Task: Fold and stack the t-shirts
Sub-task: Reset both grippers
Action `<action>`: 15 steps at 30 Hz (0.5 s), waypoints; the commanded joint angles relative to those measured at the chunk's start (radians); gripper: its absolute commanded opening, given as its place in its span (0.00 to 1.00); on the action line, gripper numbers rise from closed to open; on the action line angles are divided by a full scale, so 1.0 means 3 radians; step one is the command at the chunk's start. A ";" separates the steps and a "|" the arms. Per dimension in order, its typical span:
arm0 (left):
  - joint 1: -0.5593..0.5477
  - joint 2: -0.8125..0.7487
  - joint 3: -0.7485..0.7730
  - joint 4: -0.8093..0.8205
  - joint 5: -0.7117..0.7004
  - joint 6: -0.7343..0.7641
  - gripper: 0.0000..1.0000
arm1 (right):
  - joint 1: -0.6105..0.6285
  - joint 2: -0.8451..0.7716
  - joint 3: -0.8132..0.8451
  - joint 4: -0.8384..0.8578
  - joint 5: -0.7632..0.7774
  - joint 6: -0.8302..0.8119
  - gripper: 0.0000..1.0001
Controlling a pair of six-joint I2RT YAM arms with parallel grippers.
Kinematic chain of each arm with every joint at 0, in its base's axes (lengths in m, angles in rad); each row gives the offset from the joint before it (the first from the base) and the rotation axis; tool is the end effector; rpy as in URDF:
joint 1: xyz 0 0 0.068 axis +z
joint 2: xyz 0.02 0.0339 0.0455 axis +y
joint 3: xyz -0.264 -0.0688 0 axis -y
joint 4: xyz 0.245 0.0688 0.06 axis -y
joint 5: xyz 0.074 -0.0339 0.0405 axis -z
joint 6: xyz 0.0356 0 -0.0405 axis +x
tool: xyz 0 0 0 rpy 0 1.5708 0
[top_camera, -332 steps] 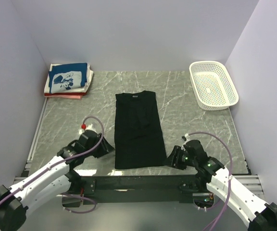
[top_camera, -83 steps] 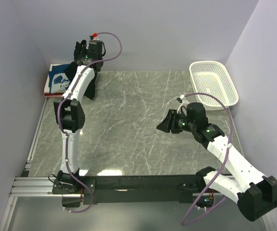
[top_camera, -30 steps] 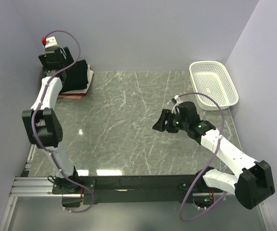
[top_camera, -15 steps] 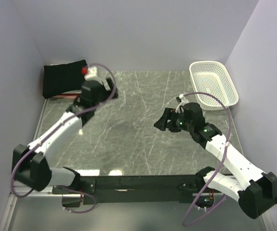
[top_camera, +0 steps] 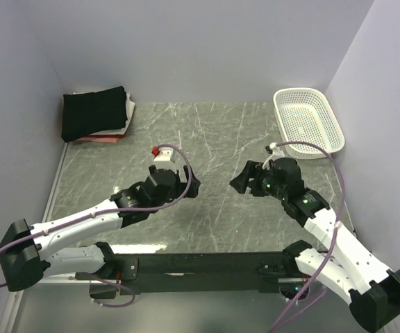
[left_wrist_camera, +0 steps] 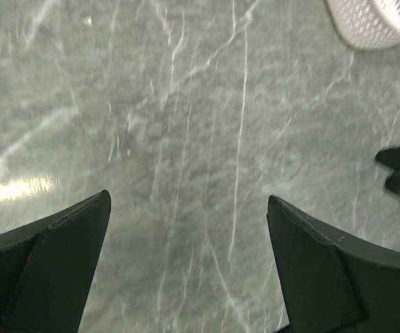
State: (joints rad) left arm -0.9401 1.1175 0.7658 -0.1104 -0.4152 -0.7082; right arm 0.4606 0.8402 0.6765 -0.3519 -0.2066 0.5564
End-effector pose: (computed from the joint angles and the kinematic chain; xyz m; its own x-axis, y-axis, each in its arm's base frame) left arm 0.1593 -0.1938 0.2753 -0.5419 -0.2672 -0.7968 0.2286 0.8655 -0.4457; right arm 0.1670 0.0910 0.2757 -0.6892 0.2350 -0.6853 -0.2719 0.7929 0.5454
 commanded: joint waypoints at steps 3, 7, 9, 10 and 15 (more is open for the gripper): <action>-0.0180 -0.0258 -0.0083 -0.0117 -0.0272 -0.0288 1.00 | 0.0009 -0.0279 -0.0077 -0.0070 0.0397 0.0007 0.86; -0.0180 -0.0442 -0.0175 -0.0062 -0.0242 -0.0247 0.99 | 0.0004 -0.0346 -0.0102 -0.0029 0.0402 0.0037 0.86; -0.0185 -0.0555 -0.0241 -0.0021 -0.0222 -0.0232 0.99 | 0.0009 -0.0331 -0.0087 -0.0029 0.0387 0.0053 0.86; -0.0180 -0.0585 -0.0257 0.0000 -0.0221 -0.0237 1.00 | 0.0004 -0.0331 -0.0092 -0.0024 0.0387 0.0058 0.86; -0.0180 -0.0688 -0.0303 0.0056 -0.0247 -0.0181 1.00 | 0.0009 -0.0336 -0.0123 -0.0003 0.0382 0.0063 0.86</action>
State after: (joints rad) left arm -0.9916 0.9302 0.6849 -0.1387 -0.4698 -0.7708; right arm 0.4606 0.7486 0.6468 -0.3763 -0.1135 0.5686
